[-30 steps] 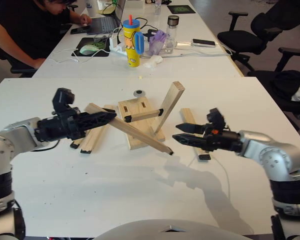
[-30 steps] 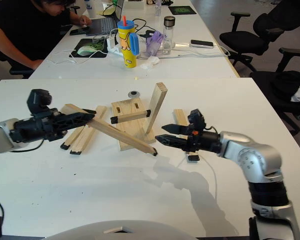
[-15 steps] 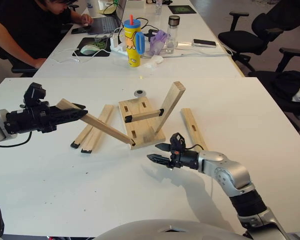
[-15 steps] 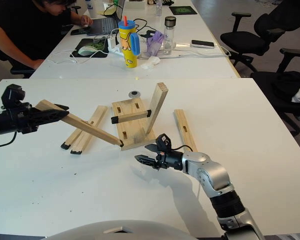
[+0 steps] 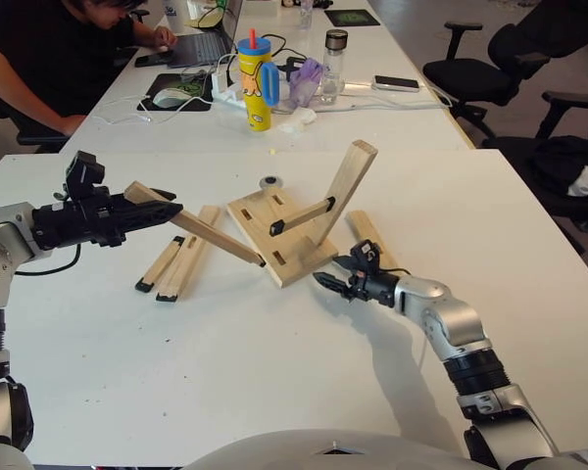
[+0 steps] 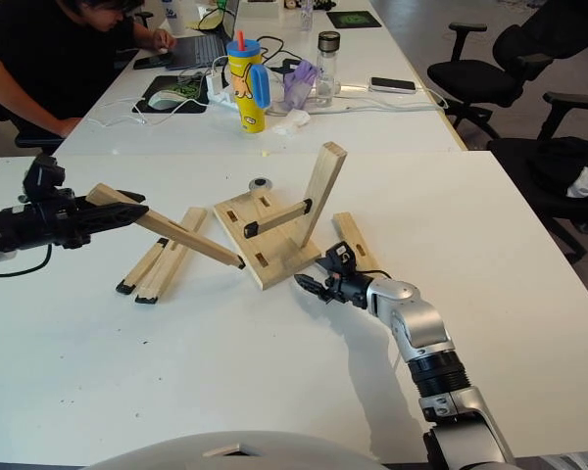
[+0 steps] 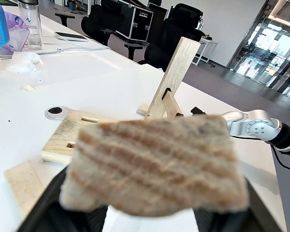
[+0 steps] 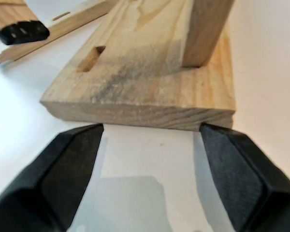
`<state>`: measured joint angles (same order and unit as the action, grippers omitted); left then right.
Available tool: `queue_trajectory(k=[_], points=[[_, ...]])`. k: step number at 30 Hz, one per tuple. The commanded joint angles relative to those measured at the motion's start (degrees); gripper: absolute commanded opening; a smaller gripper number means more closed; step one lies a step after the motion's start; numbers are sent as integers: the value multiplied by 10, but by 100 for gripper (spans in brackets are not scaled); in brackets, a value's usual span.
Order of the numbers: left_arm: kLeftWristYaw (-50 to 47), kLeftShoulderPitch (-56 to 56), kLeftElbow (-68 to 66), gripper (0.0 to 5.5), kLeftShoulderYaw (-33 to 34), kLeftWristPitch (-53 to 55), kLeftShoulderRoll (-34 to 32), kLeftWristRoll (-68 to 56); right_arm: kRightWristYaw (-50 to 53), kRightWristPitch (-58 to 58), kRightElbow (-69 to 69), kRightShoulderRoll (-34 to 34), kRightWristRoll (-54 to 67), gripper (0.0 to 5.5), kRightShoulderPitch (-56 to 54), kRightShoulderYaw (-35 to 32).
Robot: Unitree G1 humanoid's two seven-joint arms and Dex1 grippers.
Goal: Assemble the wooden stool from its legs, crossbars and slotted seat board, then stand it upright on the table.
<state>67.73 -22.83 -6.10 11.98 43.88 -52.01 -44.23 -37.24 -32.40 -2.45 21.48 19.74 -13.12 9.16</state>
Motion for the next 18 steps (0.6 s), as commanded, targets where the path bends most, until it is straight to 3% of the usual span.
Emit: queue_trajectory(k=[1,3,9,18], points=[[-32,0,32,201,18,-15,25,2,-32,-56,96,-4,70,369,21,-17],[-36,4,43,201,19,-14,29,0,-23,-78,121,-19,97,369,29,-28],[-58,2,62,201,-2,-27,54,21,34,-42,115,-48,50,288,38,-4],[-76,1,86,201,-24,-21,79,32,99,48,20,-84,-47,288,10,15]])
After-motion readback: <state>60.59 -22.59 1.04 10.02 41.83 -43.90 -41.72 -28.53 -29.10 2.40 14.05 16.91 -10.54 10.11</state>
